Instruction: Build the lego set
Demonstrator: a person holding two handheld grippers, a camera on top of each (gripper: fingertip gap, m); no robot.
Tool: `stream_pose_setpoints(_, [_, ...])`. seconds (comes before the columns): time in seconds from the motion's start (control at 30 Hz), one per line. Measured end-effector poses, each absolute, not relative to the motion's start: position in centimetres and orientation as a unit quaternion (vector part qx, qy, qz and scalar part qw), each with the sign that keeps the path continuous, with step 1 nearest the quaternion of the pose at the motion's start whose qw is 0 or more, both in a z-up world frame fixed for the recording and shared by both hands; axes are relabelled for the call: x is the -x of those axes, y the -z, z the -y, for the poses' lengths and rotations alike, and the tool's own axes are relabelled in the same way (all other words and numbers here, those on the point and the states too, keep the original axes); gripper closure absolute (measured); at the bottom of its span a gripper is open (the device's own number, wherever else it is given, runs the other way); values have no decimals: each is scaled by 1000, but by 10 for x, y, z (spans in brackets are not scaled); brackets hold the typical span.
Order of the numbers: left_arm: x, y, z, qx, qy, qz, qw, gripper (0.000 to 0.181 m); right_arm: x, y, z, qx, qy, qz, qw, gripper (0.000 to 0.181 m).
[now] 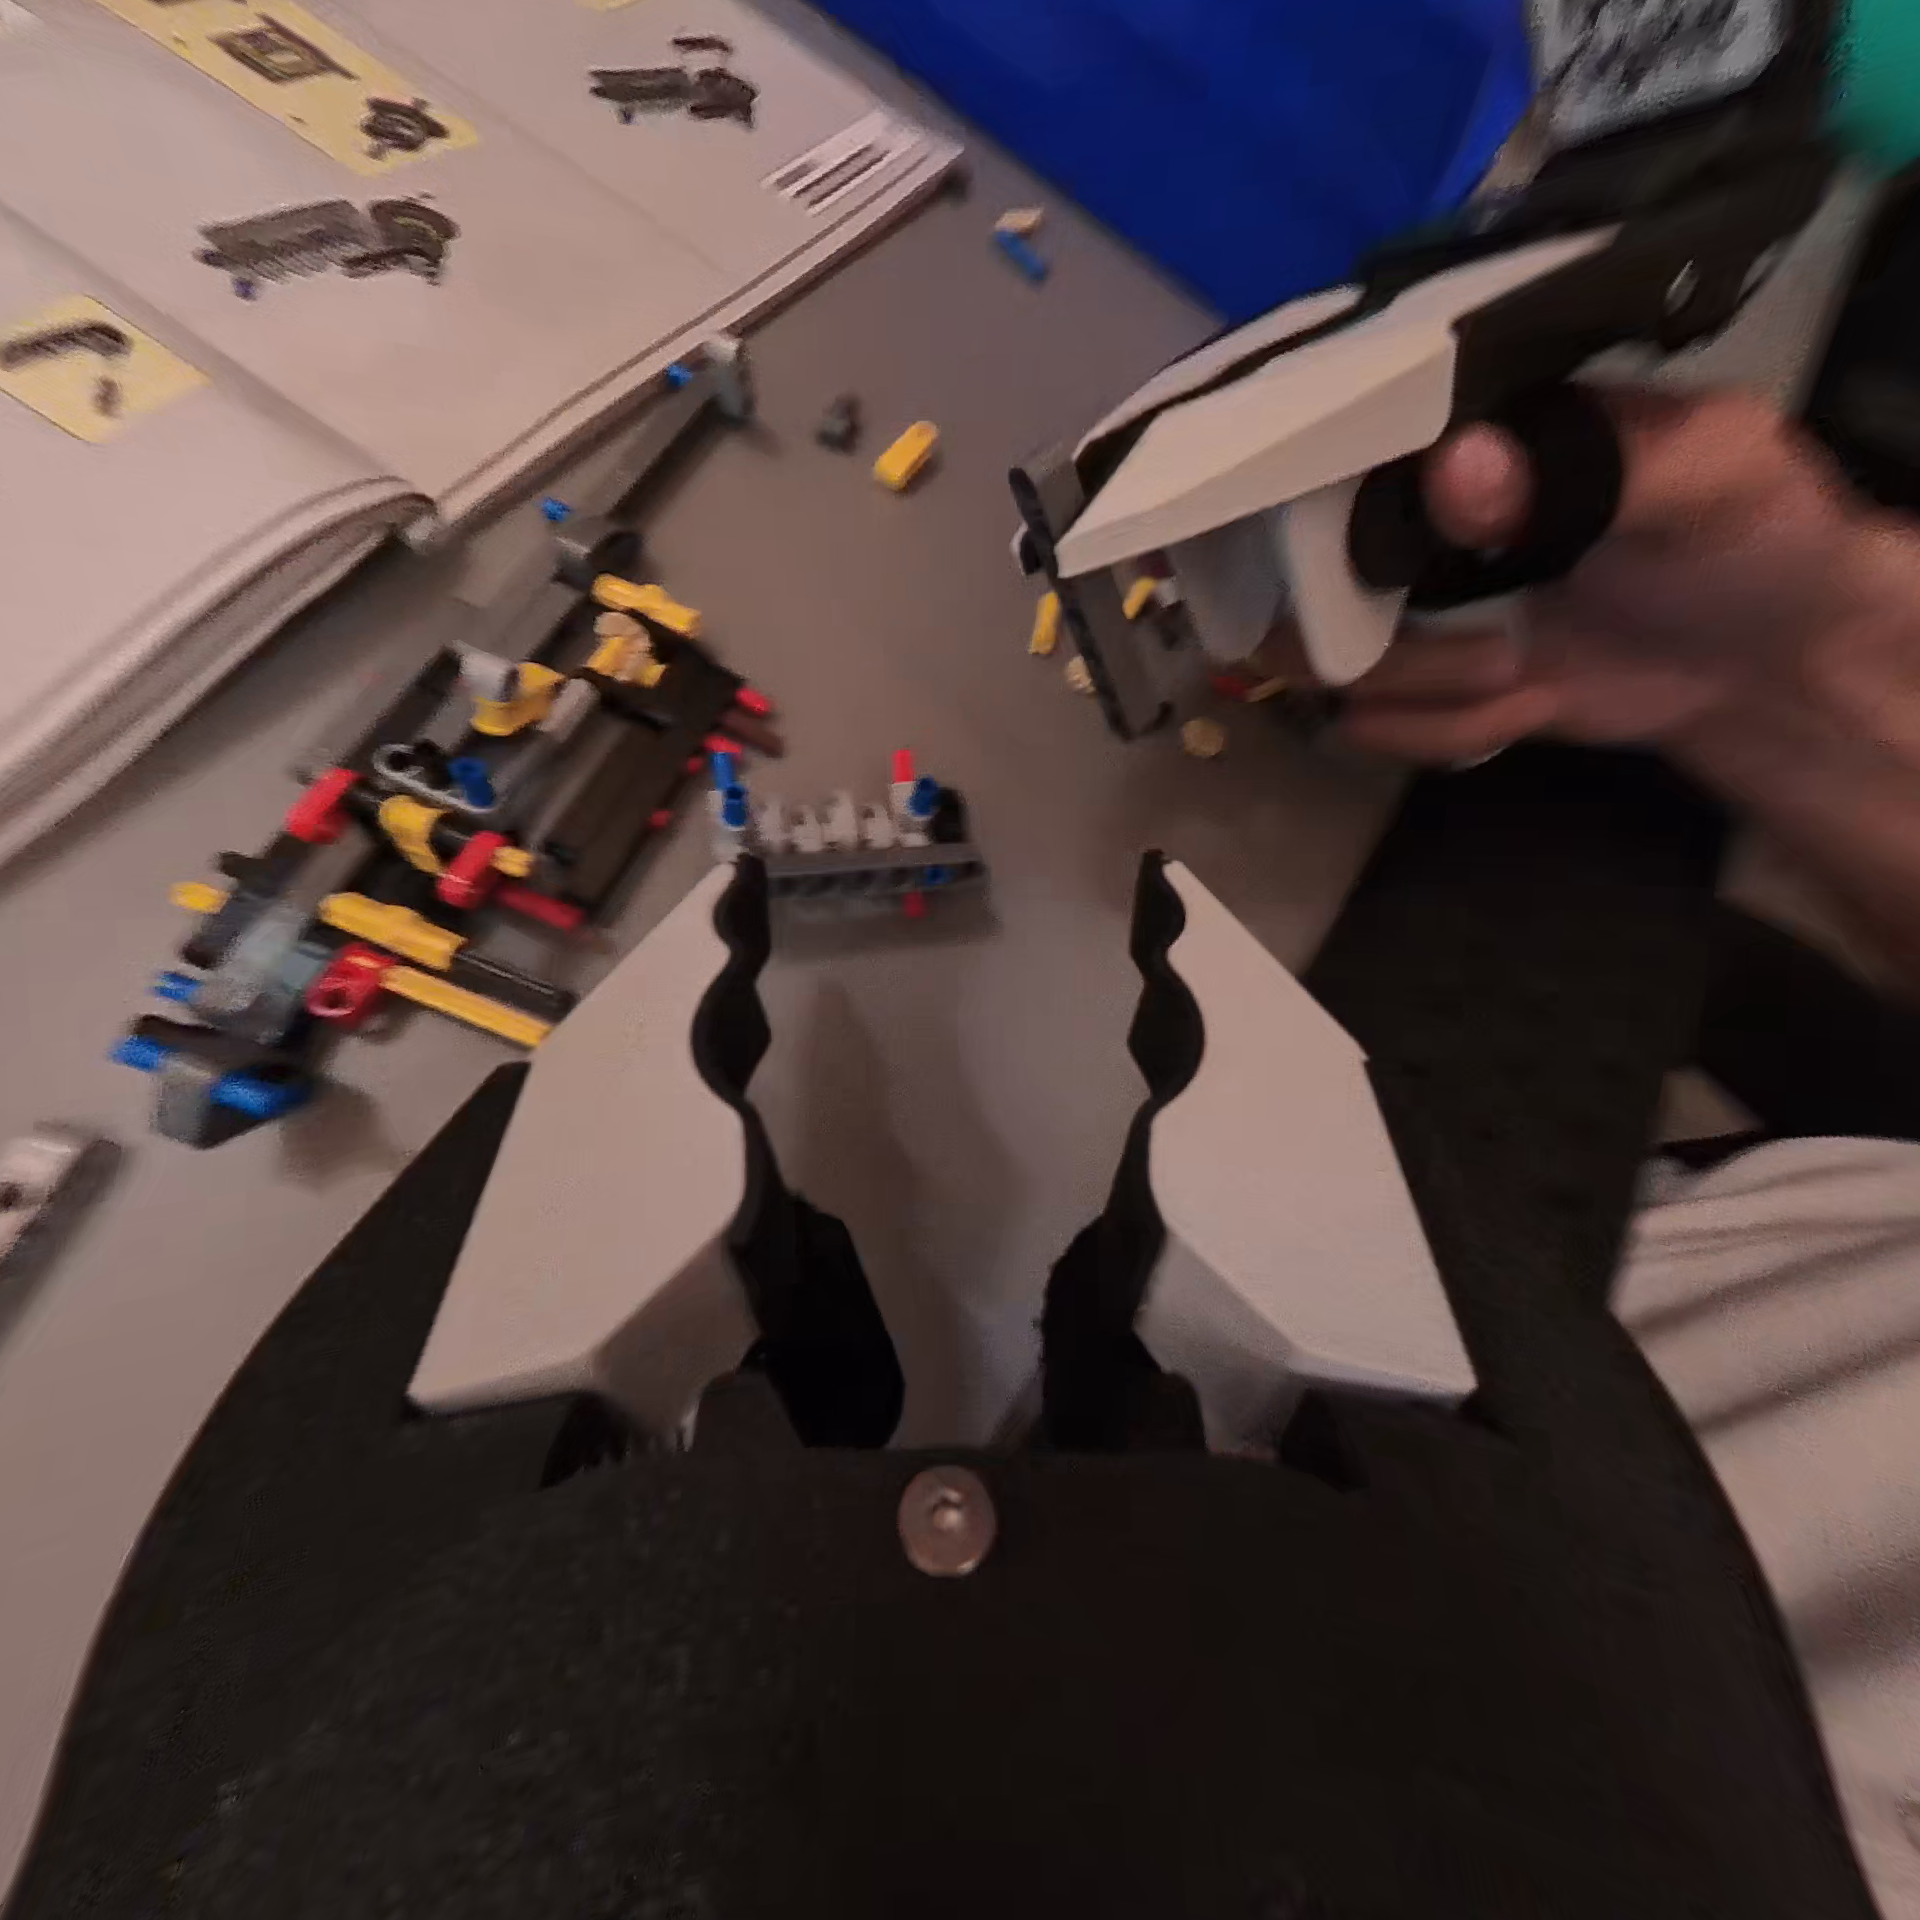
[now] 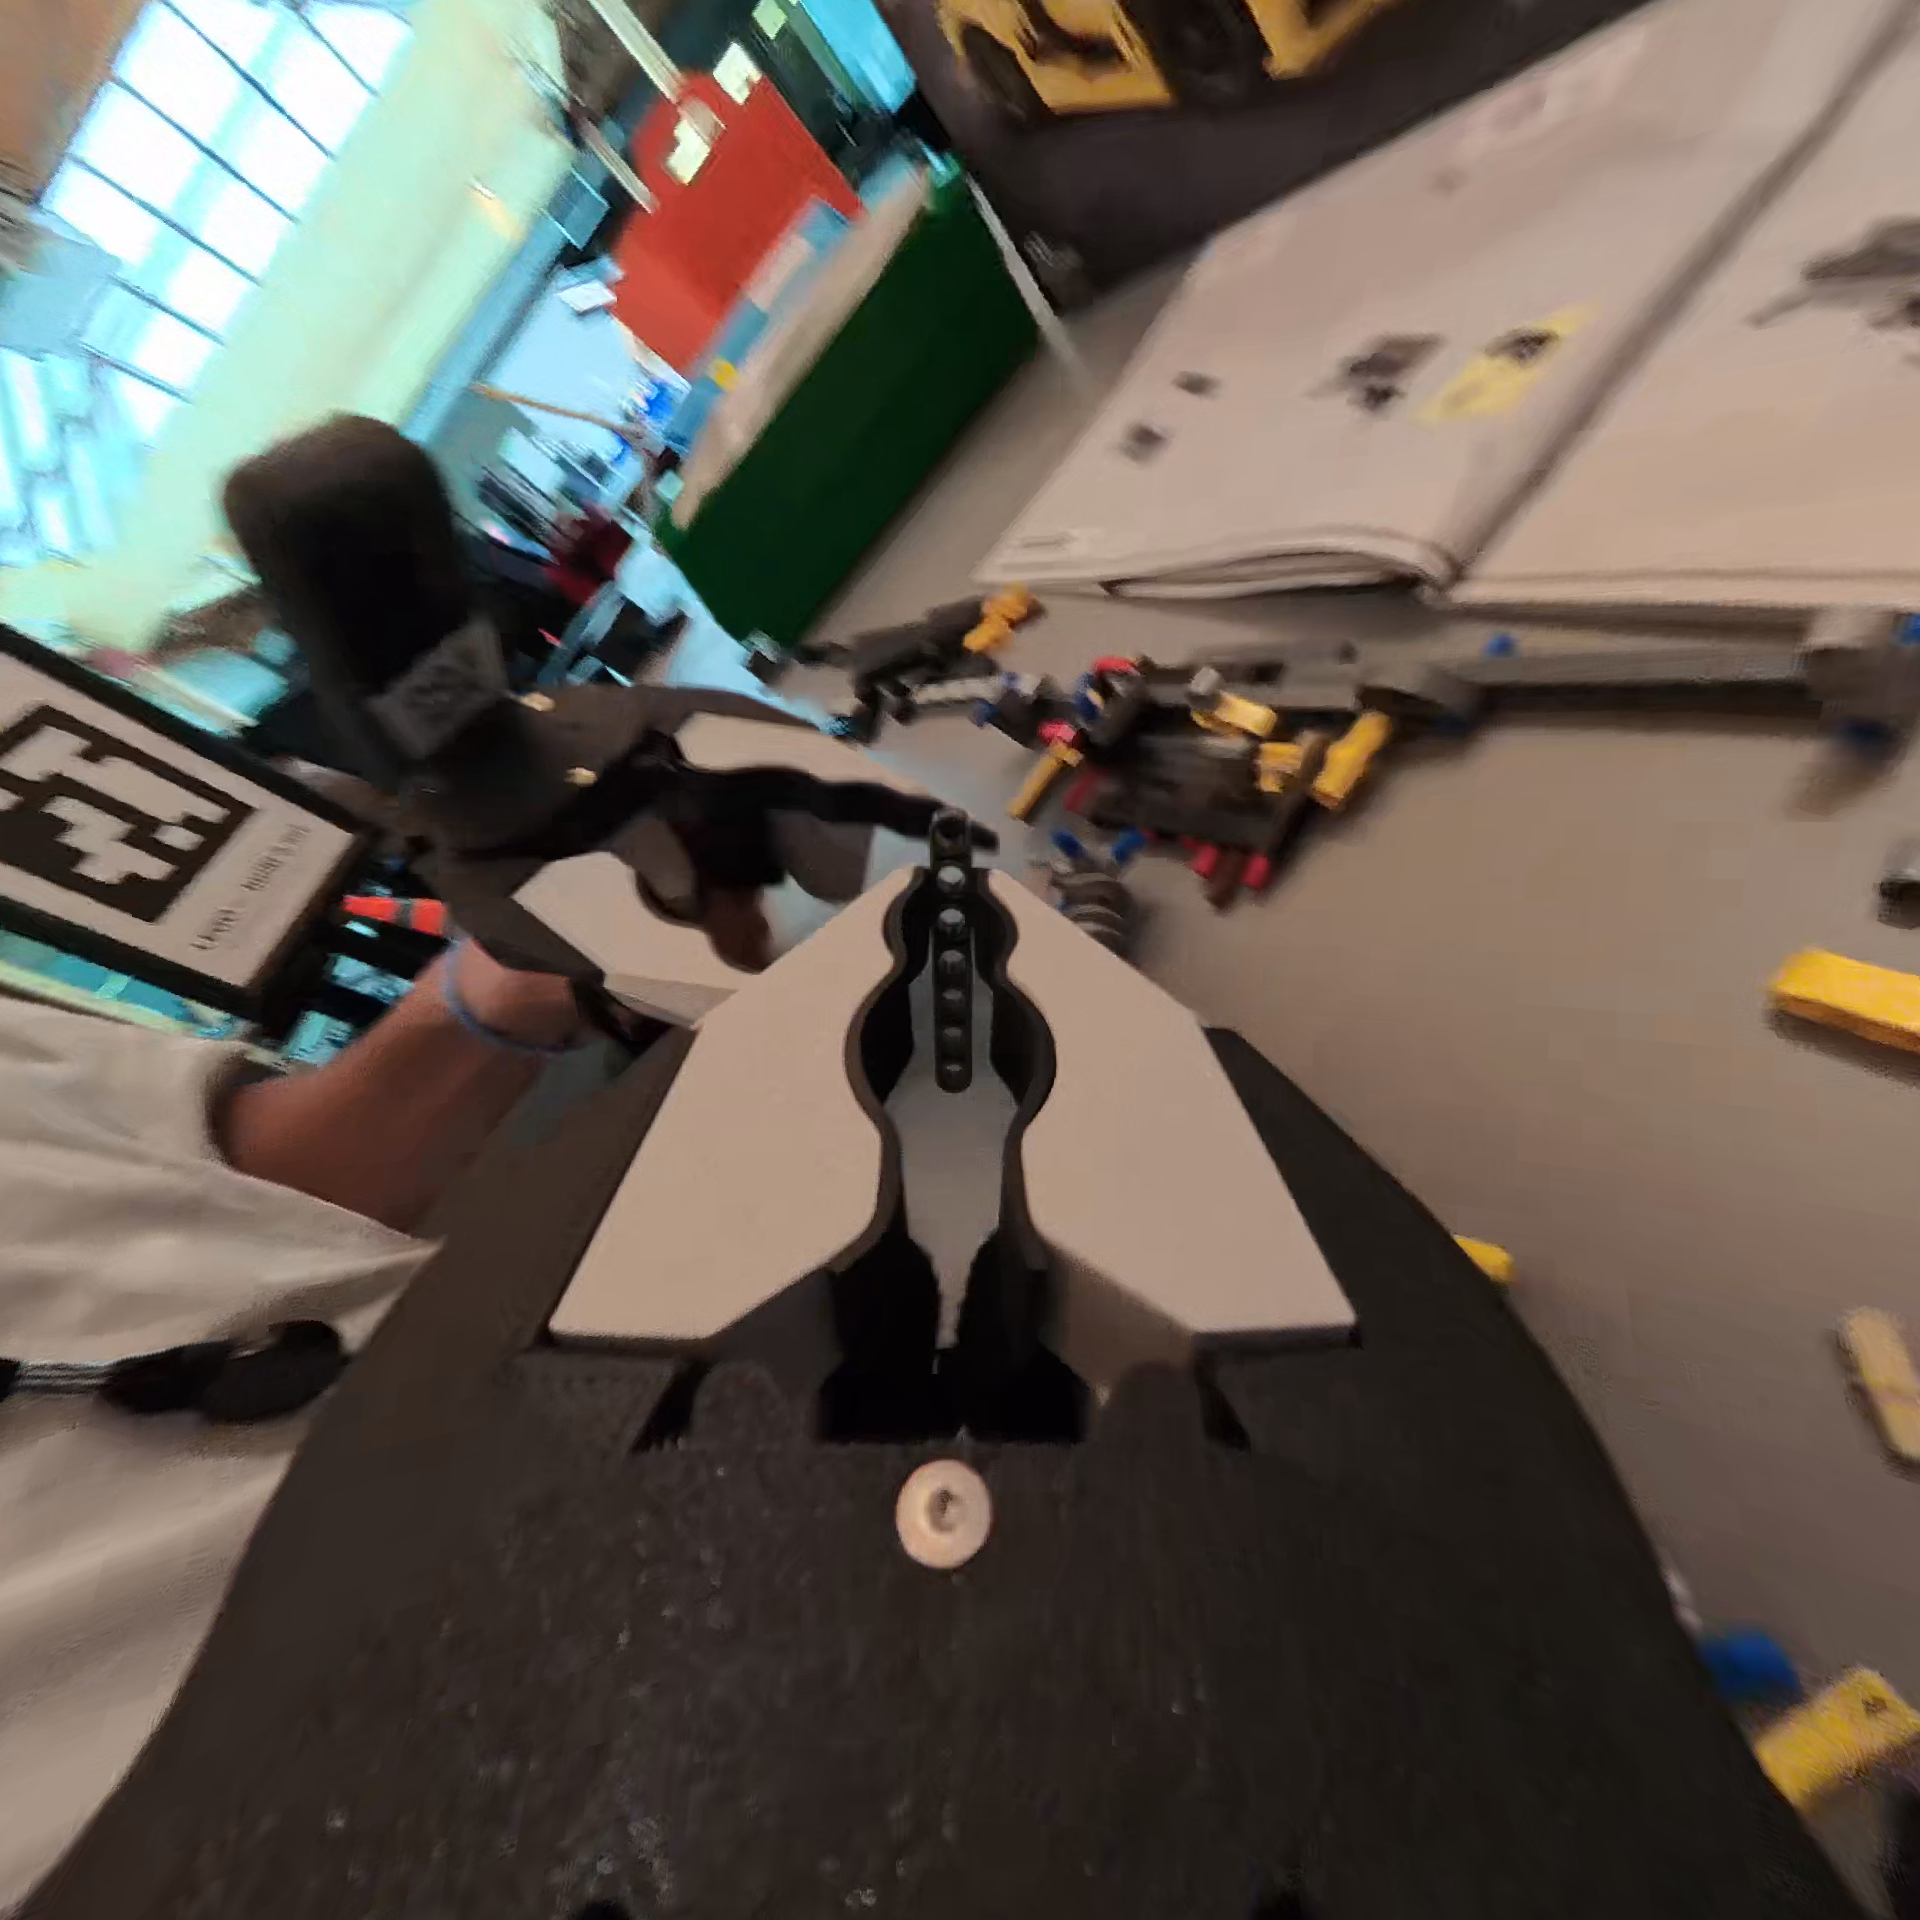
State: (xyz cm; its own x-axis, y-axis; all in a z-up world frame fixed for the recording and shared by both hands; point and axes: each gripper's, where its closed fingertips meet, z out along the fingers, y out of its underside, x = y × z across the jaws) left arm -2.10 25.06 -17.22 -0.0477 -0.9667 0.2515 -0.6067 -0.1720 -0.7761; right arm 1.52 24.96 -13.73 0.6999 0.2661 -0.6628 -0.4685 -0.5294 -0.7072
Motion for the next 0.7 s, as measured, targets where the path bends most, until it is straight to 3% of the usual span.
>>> stream_pose_setpoints(0.1, [18, 195, -258, 647, 313, -654, 237, 88, -25, 160, -250, 855, -307, -44, 416, 174])
stream_pose_setpoints(0.2, [15, 214, -257, 650, 268, -678, 215, 85, -33, 186, -245, 915, -221, 2, 337, 174])
stream_pose_setpoints(0.4, [1, 214, -264, 662, 264, -663, 230, 102, -31, 208, -237, 951, -168, 58, 254, 174])
stream_pose_setpoints(0.47, [0, 213, -262, 658, 267, -667, 226, 118, -28, 208, -238, 948, -174, 61, 258, 174])
stream_pose_setpoints(0.63, [7, 212, -260, 627, 249, -694, 250, 119, -24, 212, -235, 942, -200, 61, 263, 171])
stream_pose_setpoints(0.7, [10, 209, -260, 601, 234, -712, 278, 118, -20, 209, -235, 933, -224, 62, 274, 160])
